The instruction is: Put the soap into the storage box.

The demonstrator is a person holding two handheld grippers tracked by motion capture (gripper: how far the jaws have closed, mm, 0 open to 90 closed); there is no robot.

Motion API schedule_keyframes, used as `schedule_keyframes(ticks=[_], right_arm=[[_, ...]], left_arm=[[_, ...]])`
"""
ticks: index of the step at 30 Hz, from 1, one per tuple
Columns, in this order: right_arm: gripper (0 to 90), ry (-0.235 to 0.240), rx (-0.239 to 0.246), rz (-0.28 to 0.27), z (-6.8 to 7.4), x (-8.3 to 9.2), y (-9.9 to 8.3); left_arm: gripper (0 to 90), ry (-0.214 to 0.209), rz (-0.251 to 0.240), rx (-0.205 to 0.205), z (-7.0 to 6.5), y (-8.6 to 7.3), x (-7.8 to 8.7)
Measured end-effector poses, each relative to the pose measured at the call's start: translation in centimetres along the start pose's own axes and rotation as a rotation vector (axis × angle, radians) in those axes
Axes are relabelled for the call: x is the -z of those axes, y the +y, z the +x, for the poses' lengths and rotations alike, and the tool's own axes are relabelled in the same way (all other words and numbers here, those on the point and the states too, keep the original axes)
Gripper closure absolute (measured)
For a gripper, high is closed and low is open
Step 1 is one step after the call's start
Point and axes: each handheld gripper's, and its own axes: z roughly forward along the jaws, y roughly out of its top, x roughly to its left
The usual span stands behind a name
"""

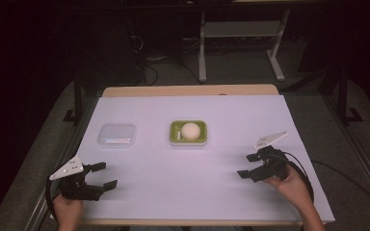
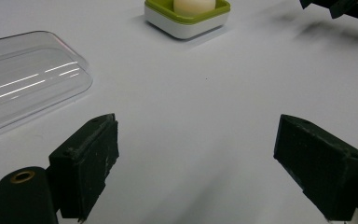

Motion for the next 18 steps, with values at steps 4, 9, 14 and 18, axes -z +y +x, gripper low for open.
schedule_keyframes(ticks=[4, 9, 14, 18], right_arm=[[23.1, 0.0, -0.006, 0.002, 0.3, -0.1, -1.1], [23.1, 0.008, -0.011, -0.006, 0.7, 0.0, -2.4], [23.1, 0.01, -0.015, -0.035, 1.3, 0.5, -3.2], [22.3, 0.004, -0.022, -0.064, 1.9, 0.6, -4.0]], left_arm=[[13.2, -0.001, 0.0, 0.004, 0.0, 0.0, 0.0], [13.2, -0.002, 0.001, -0.001, 0.0, 0.0, -0.1], [13.2, -0.006, 0.008, -0.006, -0.2, 0.1, -0.3], [13.2, -0.01, 0.016, -0.02, -0.3, 0.2, -0.4]])
